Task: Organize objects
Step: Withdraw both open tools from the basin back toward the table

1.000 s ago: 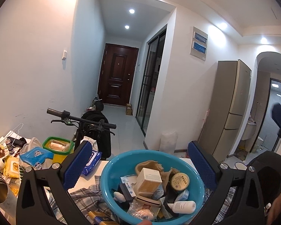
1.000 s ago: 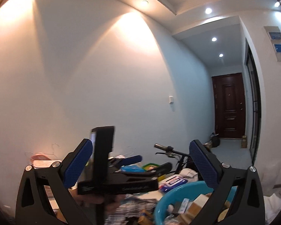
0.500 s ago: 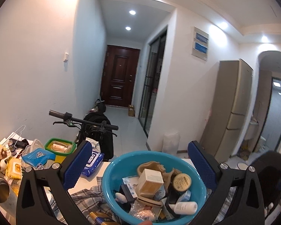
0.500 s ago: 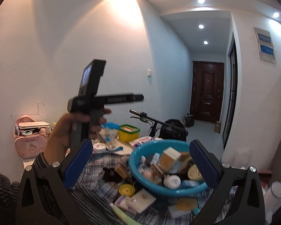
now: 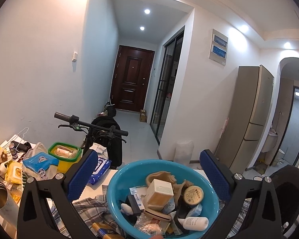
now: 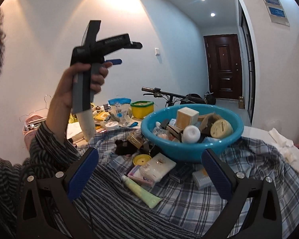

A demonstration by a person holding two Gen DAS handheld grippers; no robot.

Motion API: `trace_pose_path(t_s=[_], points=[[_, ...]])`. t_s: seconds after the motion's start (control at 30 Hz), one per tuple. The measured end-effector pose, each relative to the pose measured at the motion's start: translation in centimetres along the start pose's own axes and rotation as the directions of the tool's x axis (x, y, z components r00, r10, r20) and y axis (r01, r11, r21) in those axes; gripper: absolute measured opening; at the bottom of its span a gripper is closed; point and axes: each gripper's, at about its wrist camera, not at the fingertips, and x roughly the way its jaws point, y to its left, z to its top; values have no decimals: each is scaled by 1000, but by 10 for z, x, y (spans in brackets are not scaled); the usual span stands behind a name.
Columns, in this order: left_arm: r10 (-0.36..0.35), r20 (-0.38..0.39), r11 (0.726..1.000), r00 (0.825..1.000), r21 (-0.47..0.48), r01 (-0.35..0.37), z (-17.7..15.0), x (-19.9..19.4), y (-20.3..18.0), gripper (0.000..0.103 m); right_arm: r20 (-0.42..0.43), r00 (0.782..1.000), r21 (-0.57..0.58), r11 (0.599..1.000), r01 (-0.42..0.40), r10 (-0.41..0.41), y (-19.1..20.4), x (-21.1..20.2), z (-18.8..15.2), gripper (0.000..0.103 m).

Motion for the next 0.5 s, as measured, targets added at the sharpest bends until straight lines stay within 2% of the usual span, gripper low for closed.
trace_pose_path(t_s=[0.17, 0.3, 0.4, 0.5], points=[[33, 1, 999, 999, 31, -33, -2, 1, -8, 103, 20, 992, -37, 992, 124, -123, -5, 5, -20, 103], [51, 0, 997, 999, 66, -51, -4, 4, -21, 103, -22, 991, -16, 992, 129, -129, -9, 13, -23, 103], [76, 15, 996, 997, 53, -76, -4, 3, -26, 103, -41, 989, -8, 990, 140, -140, -11, 16, -25, 103], [44, 19, 999, 999, 26, -45, -4, 0, -31, 103, -56, 989, 5, 991, 135, -135, -14, 18, -26, 103]])
